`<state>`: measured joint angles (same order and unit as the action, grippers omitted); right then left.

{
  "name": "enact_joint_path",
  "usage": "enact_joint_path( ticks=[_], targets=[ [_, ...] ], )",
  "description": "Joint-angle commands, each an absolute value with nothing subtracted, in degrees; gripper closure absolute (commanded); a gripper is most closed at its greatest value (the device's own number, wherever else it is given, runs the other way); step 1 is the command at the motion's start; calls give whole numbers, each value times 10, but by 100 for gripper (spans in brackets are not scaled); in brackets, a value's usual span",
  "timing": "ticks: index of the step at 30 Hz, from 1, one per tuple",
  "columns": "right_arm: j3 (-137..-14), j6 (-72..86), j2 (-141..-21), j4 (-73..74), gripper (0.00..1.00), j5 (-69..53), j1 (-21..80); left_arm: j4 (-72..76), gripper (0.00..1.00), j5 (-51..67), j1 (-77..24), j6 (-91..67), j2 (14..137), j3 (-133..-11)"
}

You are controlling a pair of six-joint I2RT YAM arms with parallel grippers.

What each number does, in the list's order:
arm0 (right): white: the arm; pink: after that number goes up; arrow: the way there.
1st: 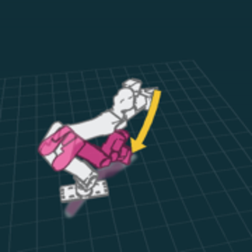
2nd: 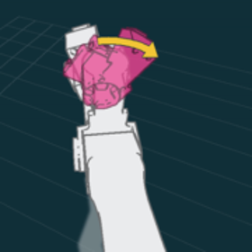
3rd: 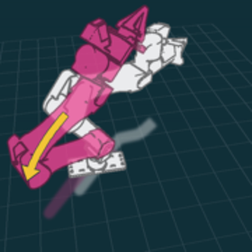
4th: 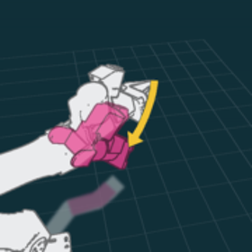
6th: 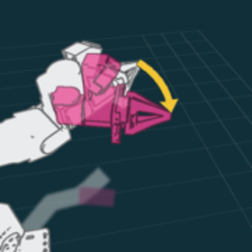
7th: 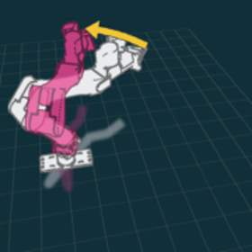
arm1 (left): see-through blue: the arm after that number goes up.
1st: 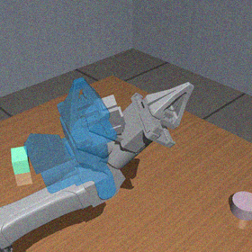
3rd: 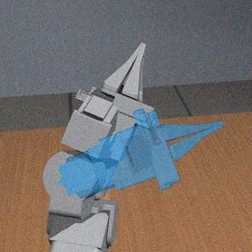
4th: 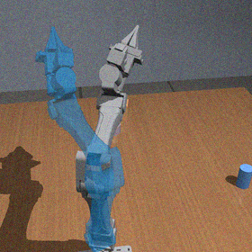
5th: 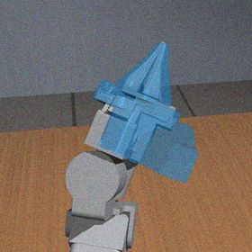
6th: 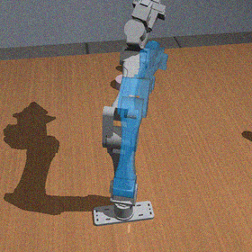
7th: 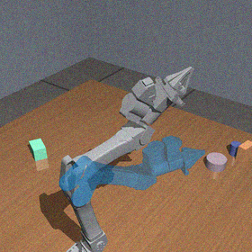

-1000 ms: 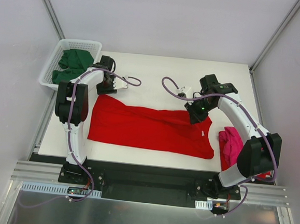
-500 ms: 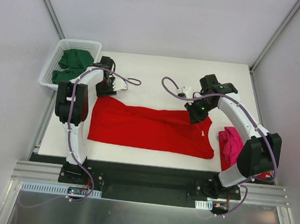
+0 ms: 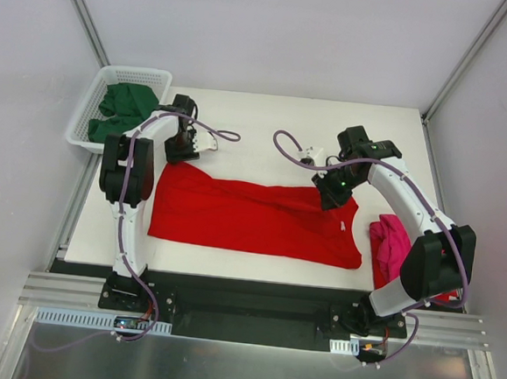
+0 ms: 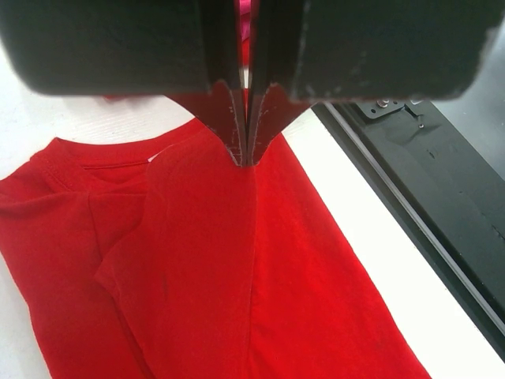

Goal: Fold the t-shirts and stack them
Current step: Grap the side of the flattened tshirt furthest away from the robot with both arms, then fold the other side of the tshirt into a rectangle

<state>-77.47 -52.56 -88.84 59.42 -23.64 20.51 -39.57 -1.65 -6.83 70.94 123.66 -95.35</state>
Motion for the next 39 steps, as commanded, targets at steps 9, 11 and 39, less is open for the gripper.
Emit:
enact_joint_path(
  ticks=[9, 11, 39],
  targets=[
    [-787, -533, -885, 610, 99, -251, 208, -416, 81, -3, -72, 699, 1268, -964],
    [-787, -533, -884, 611, 99, -250, 208, -417, 93, -4, -72, 698, 1273, -964],
    [-723, -498, -837, 476, 99, -89, 206, -417, 100, -49, -82, 693, 1047, -851]
  ],
)
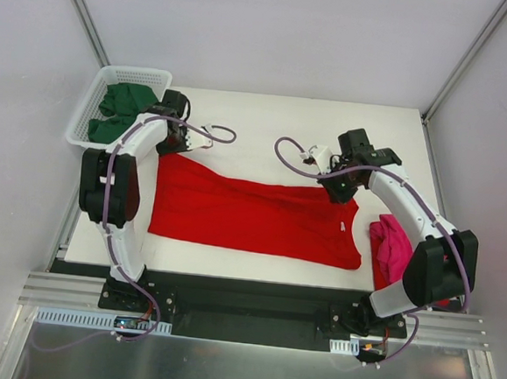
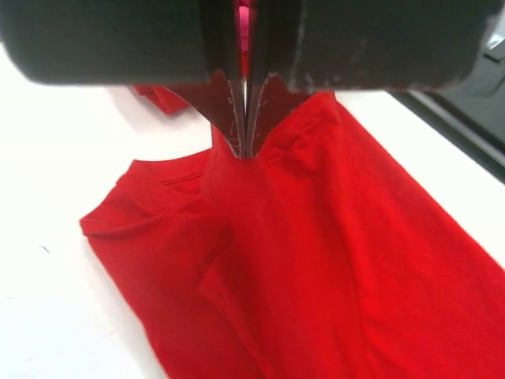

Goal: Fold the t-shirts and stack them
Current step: Fold the other side of the tshirt into a rectangle

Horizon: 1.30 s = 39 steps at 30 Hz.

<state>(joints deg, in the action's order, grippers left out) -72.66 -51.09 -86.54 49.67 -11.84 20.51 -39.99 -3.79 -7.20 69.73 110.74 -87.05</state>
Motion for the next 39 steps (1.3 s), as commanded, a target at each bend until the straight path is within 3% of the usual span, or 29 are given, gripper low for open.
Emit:
enact_joint_path(
  ticks=[1, 39],
  targets=[
    [-721, -497, -836, 473, 99, -87, 206, -417, 100, -51, -83, 693, 1042, -846],
    [-747, -479, -821, 440, 99, 16, 193, -417, 100, -87, -104, 659, 875, -671]
  ],
)
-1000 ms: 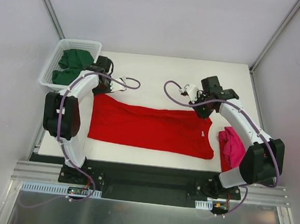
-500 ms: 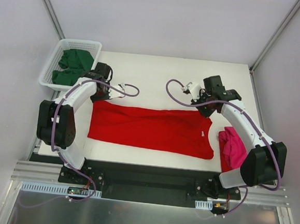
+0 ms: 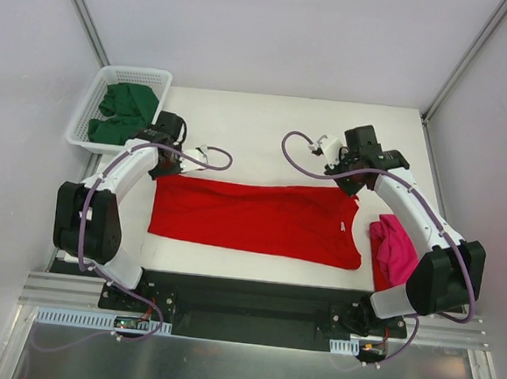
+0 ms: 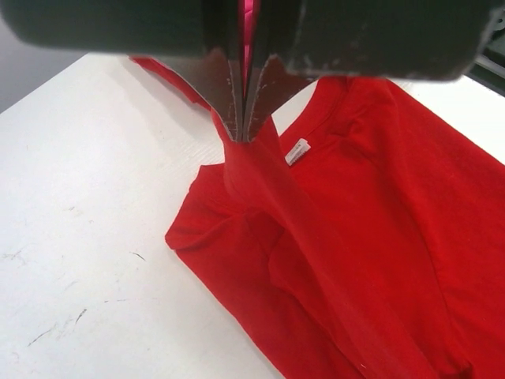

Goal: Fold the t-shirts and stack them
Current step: Fold the other side of the tshirt into a rectangle

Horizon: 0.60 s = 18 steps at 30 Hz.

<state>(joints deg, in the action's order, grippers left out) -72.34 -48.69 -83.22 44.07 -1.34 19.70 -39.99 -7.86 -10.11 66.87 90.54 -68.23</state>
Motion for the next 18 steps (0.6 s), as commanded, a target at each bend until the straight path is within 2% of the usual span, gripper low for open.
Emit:
enact_joint_path(
  ticks=[1, 18],
  targets=[
    [-746, -479, -821, 440, 99, 17, 192, -417, 100, -87, -104, 659, 873, -669],
    [-750, -475, -800, 446, 99, 42, 190, -438, 100, -61, -121, 651, 802, -635]
  ],
)
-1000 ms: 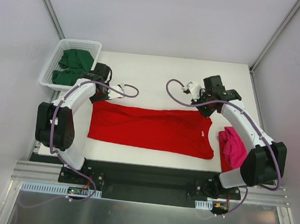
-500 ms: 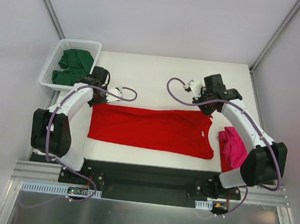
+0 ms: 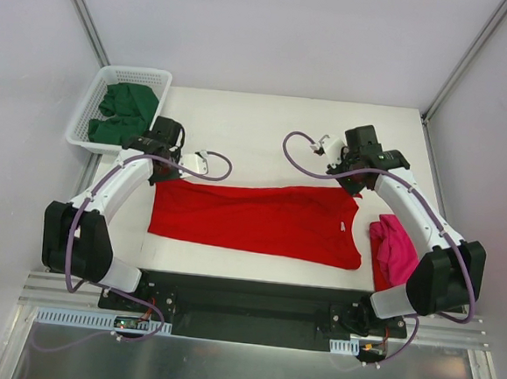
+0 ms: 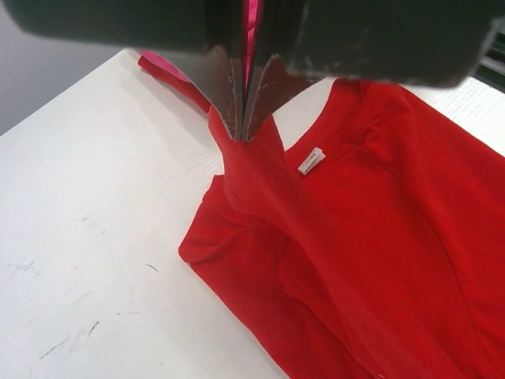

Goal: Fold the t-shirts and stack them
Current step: Fold the other side of the tshirt into a rectangle

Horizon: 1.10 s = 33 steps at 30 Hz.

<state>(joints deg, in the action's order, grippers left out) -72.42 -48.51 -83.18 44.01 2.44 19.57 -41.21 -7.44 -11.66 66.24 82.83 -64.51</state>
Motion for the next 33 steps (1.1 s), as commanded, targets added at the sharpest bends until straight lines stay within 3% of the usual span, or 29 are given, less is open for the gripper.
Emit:
enact_joint_path(
  ticks=[1, 33],
  targets=[
    [-751, -474, -799, 446, 99, 44, 189, -439, 100, -61, -121, 651, 801, -634],
    [-766, -479, -781, 499, 99, 52, 188, -451, 100, -76, -121, 657, 777, -605]
  ],
)
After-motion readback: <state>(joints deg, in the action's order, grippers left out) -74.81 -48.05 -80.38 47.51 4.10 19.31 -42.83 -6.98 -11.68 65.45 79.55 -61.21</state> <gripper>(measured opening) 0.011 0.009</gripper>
